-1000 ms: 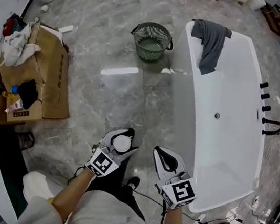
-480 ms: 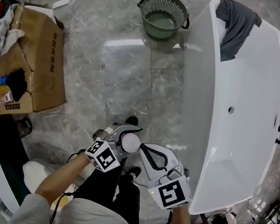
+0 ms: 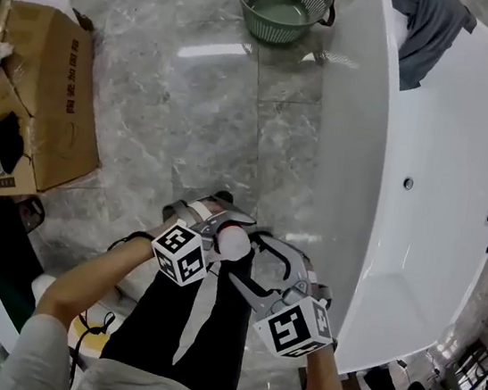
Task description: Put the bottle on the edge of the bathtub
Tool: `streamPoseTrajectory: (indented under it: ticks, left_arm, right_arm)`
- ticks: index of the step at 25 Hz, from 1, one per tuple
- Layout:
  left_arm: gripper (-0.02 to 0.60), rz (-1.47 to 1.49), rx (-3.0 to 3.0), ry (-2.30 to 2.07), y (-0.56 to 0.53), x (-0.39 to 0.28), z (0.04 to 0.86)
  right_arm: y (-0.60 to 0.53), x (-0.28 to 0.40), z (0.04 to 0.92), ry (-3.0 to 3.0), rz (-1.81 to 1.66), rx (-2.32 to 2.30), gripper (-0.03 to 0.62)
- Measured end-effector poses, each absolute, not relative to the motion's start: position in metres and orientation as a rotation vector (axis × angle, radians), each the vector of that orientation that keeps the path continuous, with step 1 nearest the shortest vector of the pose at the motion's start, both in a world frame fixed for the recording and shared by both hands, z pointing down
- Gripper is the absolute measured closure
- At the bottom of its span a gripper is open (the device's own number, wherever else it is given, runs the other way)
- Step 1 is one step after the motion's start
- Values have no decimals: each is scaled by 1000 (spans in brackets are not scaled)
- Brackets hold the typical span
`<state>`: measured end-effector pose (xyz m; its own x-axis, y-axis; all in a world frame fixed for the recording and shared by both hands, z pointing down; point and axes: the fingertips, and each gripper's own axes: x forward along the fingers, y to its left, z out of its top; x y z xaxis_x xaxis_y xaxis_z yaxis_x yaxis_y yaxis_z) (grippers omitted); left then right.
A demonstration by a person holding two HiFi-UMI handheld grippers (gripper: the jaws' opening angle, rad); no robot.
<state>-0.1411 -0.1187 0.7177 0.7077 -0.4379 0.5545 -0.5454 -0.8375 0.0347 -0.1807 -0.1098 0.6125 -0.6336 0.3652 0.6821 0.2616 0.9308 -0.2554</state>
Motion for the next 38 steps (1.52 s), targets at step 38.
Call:
streamPoseTrajectory:
  ticks: [38]
  left_arm:
    - [244, 848, 2508, -916, -167, -120, 782]
  right_arm:
    - [-161, -143, 730, -1911, -303, -530, 310]
